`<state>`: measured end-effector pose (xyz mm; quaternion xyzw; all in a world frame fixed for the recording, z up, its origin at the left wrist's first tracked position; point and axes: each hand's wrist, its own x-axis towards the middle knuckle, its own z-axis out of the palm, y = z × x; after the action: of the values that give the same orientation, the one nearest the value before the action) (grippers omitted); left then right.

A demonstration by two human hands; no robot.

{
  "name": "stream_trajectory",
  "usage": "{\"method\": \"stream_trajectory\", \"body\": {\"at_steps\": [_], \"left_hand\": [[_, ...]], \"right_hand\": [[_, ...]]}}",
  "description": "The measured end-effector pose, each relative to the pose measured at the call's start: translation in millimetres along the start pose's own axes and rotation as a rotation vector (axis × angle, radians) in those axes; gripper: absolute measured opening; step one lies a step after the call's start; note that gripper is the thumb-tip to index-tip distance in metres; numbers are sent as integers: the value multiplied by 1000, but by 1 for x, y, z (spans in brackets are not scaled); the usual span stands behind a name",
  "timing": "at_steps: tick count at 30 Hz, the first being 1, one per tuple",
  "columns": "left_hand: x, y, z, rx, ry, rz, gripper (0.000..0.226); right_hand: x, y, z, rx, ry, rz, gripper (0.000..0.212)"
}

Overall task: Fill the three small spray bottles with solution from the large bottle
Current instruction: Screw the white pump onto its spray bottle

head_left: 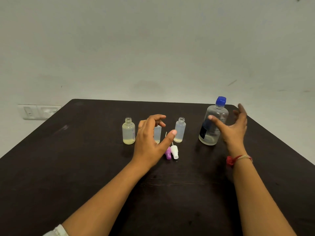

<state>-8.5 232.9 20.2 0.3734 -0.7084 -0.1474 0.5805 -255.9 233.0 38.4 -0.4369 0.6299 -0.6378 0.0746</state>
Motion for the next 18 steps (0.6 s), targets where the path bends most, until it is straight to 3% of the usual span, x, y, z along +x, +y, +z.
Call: {"method": "stream_trajectory", "body": {"at_steps": [2,4,6,8,9,12,13,18], "left_hand": [[0,0,0,-2,5,1,43],[0,1,0,1,12,1,44],[1,2,0,1,20,4,44],[0,1,-1,-1,26,15,40],[1,1,-1,-3,28,20,38],[1,-1,-1,-21,33,28,35],[1,-1,-1,-23,34,33,35],[0,-1,0,-12,39,55,36]], "right_hand": [[-2,-16,-7,96,137,-78,84],[-5,-32,-11,194,288,-220,51],[-12,-44,-9,243,283,-360,31],[-21,-53,2,195,64,-460,31],[-24,-55,8,112,-129,-482,31],[-35,-53,31,-354,-823,-373,17],[-39,-50,38,-478,-943,-316,17],[-49,-37,51,-556,-967,-205,32]]}}
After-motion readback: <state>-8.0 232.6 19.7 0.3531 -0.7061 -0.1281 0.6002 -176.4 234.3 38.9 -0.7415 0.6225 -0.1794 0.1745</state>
